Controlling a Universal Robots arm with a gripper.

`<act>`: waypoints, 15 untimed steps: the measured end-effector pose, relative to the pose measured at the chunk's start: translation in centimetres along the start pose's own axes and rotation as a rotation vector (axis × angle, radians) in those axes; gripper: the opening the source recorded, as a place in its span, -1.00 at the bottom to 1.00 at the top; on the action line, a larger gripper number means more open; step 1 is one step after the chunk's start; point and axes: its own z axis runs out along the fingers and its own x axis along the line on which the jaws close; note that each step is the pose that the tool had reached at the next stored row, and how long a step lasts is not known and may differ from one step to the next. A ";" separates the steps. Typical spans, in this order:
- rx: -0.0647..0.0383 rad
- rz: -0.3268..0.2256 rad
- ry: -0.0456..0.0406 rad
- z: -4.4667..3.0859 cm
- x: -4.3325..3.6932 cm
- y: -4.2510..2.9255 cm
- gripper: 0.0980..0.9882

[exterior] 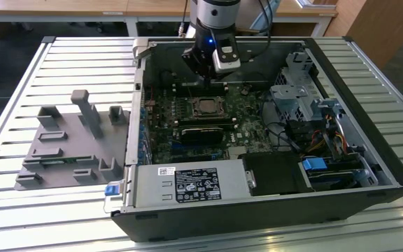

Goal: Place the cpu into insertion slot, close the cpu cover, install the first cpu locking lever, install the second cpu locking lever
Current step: 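Install the first cpu locking lever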

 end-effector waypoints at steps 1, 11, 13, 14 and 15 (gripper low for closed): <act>0.001 -0.018 0.0007 0.00 0.00 0.00 -0.96; 0.007 -0.201 0.0088 0.05 0.00 0.00 -0.96; 0.008 -0.237 0.0104 0.06 0.00 0.00 -0.96; 0.008 -0.255 0.0112 0.06 0.00 0.00 -0.96; 0.009 -0.273 0.0119 0.07 0.00 0.00 -0.96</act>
